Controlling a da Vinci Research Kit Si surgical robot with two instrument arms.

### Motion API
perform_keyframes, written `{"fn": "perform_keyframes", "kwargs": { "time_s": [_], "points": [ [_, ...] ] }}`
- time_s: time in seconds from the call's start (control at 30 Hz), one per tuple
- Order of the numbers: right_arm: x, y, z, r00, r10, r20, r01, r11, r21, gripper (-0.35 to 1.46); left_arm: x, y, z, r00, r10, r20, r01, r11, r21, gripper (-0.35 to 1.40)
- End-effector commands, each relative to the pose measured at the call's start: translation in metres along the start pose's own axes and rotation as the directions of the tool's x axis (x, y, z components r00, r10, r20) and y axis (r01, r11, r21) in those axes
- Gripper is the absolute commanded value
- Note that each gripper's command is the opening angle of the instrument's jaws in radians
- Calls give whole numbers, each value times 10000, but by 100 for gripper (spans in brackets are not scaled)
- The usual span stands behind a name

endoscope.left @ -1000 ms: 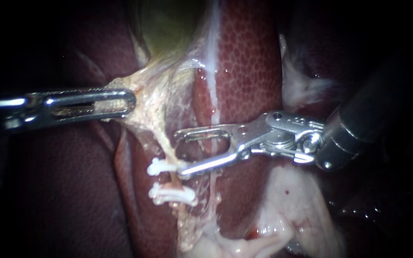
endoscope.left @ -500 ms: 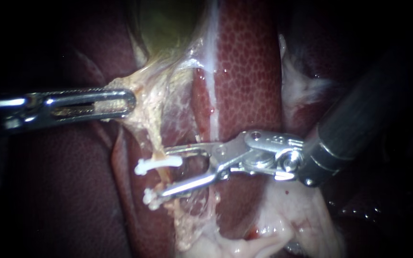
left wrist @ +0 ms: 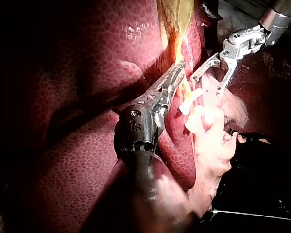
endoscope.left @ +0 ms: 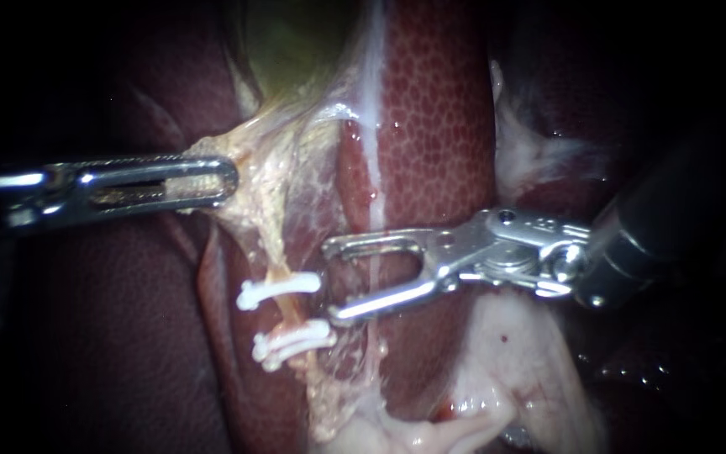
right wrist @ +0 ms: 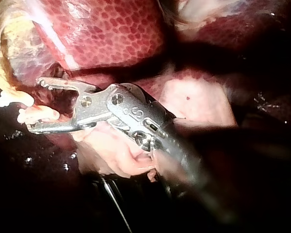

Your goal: Going back third clip left tube

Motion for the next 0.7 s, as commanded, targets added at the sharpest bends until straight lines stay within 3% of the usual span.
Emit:
{"fn": "perform_keyframes", "kwargs": {
  "time_s": [0.03, 0.4, 0.57, 0.7],
  "points": [
    [3, -4, -7, 9999, -147, -1, 147, 9999, -42, 60, 0, 0, 0, 10000, -1, -4, 1, 10000, 2, -35],
    [47, -36, -74, 9964, -829, 191, 838, 9954, -463, 60, 0, 1, 1, 10000, 0, -5, 0, 10000, 5, -35],
    [62, -48, -83, 9945, -1004, 296, 1018, 9935, -503, 60, 0, 1, 2, 10000, -1, -3, 1, 10000, 2, -35],
    [65, -54, -81, 9938, -1068, 302, 1082, 9929, -494, 60, 0, 1, 3, 10000, 0, 0, 0, 10000, -4, -35]
  ]
}}
